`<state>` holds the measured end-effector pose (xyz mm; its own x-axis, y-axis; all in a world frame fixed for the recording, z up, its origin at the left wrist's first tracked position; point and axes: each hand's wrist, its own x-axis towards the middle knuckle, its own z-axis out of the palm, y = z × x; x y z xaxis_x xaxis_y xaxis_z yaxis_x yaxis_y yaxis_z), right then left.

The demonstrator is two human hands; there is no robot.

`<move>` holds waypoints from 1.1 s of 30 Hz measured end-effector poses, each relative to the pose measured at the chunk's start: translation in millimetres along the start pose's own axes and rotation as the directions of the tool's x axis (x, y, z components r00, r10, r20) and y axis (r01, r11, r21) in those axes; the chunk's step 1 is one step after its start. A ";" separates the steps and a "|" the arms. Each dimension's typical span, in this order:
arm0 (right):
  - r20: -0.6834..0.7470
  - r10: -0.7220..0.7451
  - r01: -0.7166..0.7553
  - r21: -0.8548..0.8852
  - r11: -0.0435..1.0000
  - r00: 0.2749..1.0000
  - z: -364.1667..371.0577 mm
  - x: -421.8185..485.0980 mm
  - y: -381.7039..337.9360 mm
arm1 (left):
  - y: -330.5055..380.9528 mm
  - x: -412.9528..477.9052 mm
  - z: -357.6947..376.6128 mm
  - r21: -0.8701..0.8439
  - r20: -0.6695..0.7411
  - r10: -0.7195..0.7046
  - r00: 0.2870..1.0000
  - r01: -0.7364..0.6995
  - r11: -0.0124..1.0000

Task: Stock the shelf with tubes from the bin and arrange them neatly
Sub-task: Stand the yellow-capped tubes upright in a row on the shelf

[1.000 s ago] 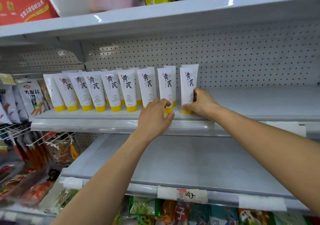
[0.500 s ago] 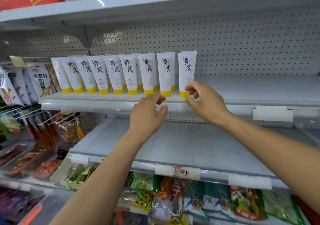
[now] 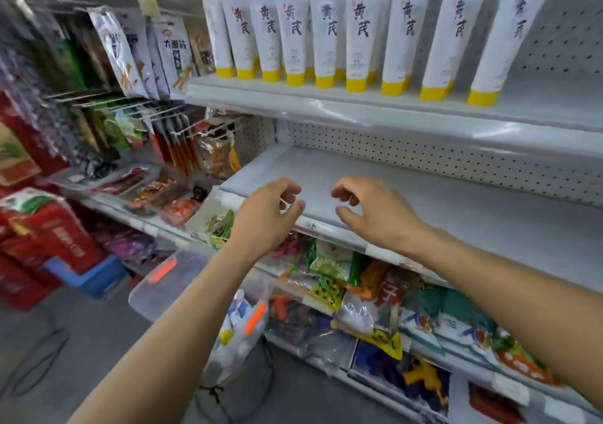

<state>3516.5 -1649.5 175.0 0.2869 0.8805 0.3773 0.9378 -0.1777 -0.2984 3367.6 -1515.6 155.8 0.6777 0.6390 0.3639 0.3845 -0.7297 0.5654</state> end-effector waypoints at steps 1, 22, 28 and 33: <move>0.029 -0.014 0.014 0.012 1.000 0.999 17.3 11.5 -9.8 | -21.7 -1.0 -5.5 0.008 0.007 -0.047 0.999 0.047 0.999; 0.760 0.237 -0.455 0.087 0.886 0.605 440.0 147.1 -92.2 | -469.2 -2.6 36.1 -0.012 0.409 -0.704 0.581 0.775 0.632; 0.851 0.274 -0.430 -0.064 0.900 0.447 524.8 120.5 -70.4 | -529.9 -9.9 113.5 0.006 0.465 -0.807 0.365 0.910 0.415; 0.853 0.353 -0.389 -0.197 0.900 0.385 587.1 91.6 -67.0 | -557.2 -14.6 172.0 0.227 0.417 -0.813 0.407 0.819 0.527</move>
<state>3365.0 -1299.0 -285.2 0.2749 0.6510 -0.7075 0.7707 -0.5892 -0.2427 3251.3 -1160.2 -291.9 0.2246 0.7517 -0.6201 0.8998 0.0842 0.4280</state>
